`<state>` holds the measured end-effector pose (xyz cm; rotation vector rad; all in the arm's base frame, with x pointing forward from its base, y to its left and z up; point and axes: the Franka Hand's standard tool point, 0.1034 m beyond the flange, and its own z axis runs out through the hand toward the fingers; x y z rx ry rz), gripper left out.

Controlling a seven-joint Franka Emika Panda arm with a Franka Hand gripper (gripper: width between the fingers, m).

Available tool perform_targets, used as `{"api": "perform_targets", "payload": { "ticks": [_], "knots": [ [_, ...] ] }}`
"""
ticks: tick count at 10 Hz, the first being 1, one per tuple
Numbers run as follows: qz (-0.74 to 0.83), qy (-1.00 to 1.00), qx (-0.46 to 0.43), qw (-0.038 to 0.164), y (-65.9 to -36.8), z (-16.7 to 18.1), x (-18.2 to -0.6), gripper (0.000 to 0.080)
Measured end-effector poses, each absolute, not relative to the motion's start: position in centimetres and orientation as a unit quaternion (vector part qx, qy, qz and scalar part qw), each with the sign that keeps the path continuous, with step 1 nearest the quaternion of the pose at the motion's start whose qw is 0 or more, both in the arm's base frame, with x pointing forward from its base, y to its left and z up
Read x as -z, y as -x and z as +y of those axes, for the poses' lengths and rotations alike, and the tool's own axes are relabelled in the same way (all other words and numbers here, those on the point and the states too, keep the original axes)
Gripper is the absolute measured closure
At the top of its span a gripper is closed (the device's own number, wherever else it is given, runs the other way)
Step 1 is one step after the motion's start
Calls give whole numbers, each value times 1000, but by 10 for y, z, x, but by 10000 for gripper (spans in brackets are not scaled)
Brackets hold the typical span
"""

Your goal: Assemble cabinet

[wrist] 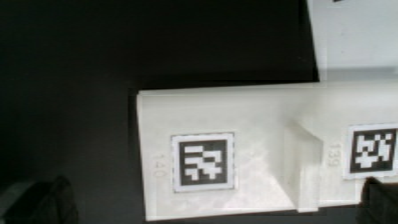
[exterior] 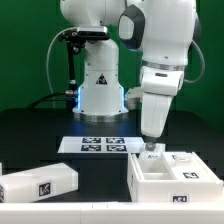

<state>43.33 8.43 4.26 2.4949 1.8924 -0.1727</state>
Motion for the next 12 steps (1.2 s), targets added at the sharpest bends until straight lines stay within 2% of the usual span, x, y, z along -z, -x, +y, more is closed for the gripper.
{"api": "perform_targets", "payload": {
  "ticks": [1, 3, 5, 6, 12],
  "knots": [
    [597, -801, 54, 4, -433, 85, -41, 2],
    [560, -827, 46, 20, -427, 105, -34, 2],
    [556, -831, 26, 20, -417, 114, -28, 2],
    [560, -828, 22, 16, -411, 113, -23, 2],
    [600, -799, 31, 9, -413, 83, -16, 2]
  ]
}}
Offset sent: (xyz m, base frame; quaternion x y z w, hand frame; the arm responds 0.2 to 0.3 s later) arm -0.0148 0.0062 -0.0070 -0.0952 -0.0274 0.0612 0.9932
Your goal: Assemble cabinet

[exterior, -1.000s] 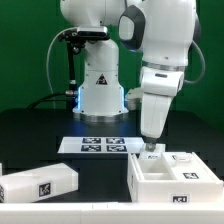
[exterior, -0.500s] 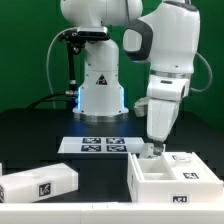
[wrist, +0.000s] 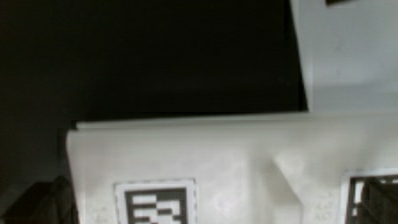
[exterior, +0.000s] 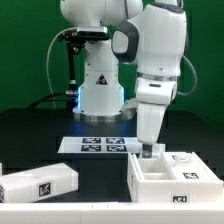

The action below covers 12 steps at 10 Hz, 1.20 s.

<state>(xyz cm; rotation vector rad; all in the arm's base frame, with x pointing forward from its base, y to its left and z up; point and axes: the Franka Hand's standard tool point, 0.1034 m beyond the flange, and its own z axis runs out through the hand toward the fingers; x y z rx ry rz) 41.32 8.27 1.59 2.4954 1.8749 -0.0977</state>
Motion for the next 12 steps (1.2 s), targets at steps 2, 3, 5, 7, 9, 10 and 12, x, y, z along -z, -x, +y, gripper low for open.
{"api": "perform_targets", "payload": {
  "ticks": [2, 3, 5, 7, 9, 10, 12],
  "knots": [
    [602, -798, 31, 9, -413, 83, -14, 2],
    [602, -798, 31, 9, -413, 83, -14, 2],
    [602, -798, 31, 9, -413, 83, -14, 129],
    [602, -798, 31, 9, -413, 83, -14, 404],
    [602, -798, 31, 9, -413, 83, -14, 587],
    [602, -798, 31, 9, -413, 83, -14, 716],
    [606, -795, 31, 9, -413, 83, -15, 737]
  ]
}}
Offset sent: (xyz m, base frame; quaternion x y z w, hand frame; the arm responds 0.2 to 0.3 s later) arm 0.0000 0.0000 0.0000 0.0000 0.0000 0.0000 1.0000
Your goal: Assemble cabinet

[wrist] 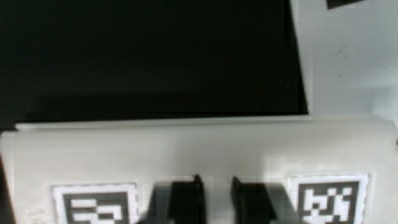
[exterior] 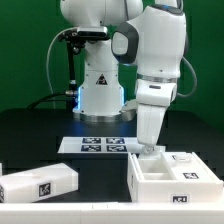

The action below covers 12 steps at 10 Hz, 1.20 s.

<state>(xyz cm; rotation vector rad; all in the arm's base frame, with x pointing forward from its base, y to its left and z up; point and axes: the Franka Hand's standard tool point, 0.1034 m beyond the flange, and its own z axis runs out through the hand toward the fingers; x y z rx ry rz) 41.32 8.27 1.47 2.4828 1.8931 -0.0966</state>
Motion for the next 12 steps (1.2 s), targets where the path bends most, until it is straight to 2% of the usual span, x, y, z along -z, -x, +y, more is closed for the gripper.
{"api": "perform_targets", "payload": {
  "ticks": [2, 5, 8, 12],
  "knots": [
    [656, -754, 33, 10, -417, 71, -23, 737],
    [683, -730, 34, 20, -431, 54, -50, 737],
    [686, -726, 39, 17, -428, 54, -46, 735],
    [698, -714, 34, 27, -448, 49, -63, 735]
  ]
}}
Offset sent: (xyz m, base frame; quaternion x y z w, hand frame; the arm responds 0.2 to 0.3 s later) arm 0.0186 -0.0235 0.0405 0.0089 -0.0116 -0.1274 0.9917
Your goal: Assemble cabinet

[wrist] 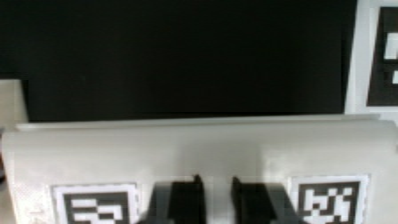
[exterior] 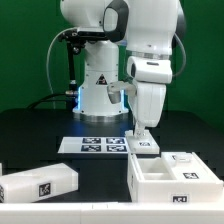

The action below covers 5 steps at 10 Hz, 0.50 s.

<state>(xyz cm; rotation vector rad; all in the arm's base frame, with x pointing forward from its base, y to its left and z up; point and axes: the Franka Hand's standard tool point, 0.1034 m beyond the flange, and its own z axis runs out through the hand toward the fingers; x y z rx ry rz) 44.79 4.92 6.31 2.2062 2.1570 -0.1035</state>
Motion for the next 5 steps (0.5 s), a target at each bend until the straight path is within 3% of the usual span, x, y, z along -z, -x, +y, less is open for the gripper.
{"api": "perform_targets", "payload": {
  "ticks": [5],
  "knots": [
    [700, -713, 36, 27, -452, 45, -60, 735]
  ]
}}
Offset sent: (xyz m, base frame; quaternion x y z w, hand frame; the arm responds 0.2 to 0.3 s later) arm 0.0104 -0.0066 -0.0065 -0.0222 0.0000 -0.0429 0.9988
